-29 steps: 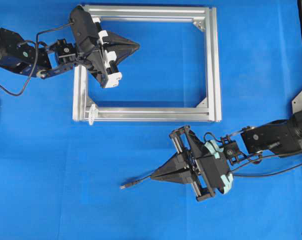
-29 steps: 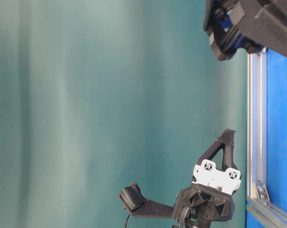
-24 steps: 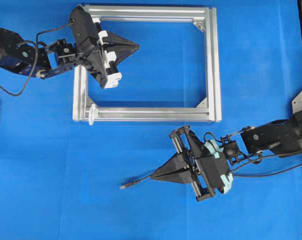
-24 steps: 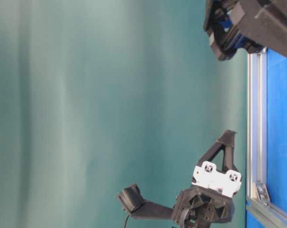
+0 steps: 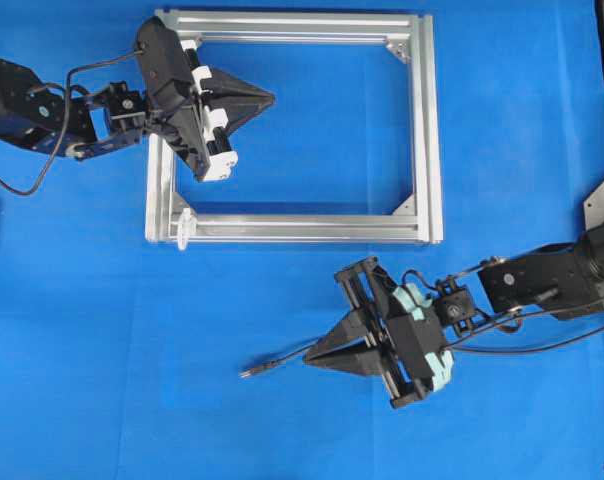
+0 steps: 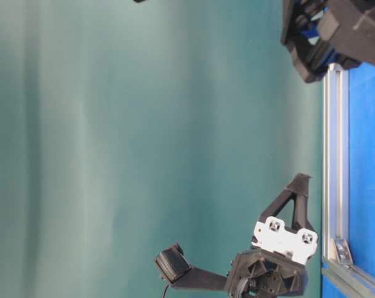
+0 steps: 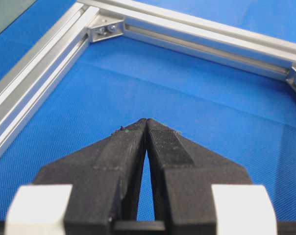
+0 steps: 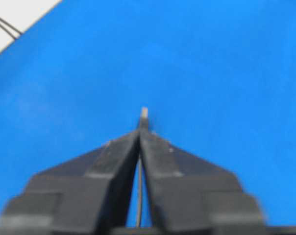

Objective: Insert the wire through the string loop located on the left side.
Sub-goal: 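Open the right gripper and lower it onto the black USB cable end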

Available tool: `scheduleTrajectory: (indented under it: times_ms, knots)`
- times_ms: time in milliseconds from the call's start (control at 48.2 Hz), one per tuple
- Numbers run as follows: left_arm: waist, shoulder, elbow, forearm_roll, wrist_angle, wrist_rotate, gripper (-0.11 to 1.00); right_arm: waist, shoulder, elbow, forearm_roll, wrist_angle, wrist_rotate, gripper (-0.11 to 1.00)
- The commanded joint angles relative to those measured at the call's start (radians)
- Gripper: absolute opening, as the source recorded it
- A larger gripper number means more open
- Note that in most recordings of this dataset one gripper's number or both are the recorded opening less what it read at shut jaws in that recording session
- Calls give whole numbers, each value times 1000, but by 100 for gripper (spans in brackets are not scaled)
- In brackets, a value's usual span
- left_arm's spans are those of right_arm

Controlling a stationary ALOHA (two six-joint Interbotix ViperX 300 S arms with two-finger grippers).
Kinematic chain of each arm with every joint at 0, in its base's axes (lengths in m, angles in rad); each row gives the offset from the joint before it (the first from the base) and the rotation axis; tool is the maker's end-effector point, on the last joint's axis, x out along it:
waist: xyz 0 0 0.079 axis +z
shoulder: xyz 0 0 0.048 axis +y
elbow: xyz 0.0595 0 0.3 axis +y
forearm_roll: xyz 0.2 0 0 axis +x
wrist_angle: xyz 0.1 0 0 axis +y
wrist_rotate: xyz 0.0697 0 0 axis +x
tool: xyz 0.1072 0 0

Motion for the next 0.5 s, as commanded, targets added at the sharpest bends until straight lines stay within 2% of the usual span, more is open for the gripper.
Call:
scheduleTrajectory:
  times_ms: [0,145,228,249,332,478]
  knots:
    - [-2,-31,-12,3,-5,-2,2,9,-31,-15,5,-5,2,25]
    - [0,-31,-14,3,-5,-2,2,9,-31,-14,6,-5,2,70]
    - [-2,-31,-14,3,-5,-3,2,9,-31,-15,9,-6,2,90]
    - [-2,-31,-15,3,-5,-3,2,9,-31,-17,9,-5,2,92]
    - [-2,-31,-14,3,-5,-3,2,9,-26,-20,18,-3,2,88]
    - [0,-32,-12,3,-5,-5,2,9,15,-35,44,-5,2,90]
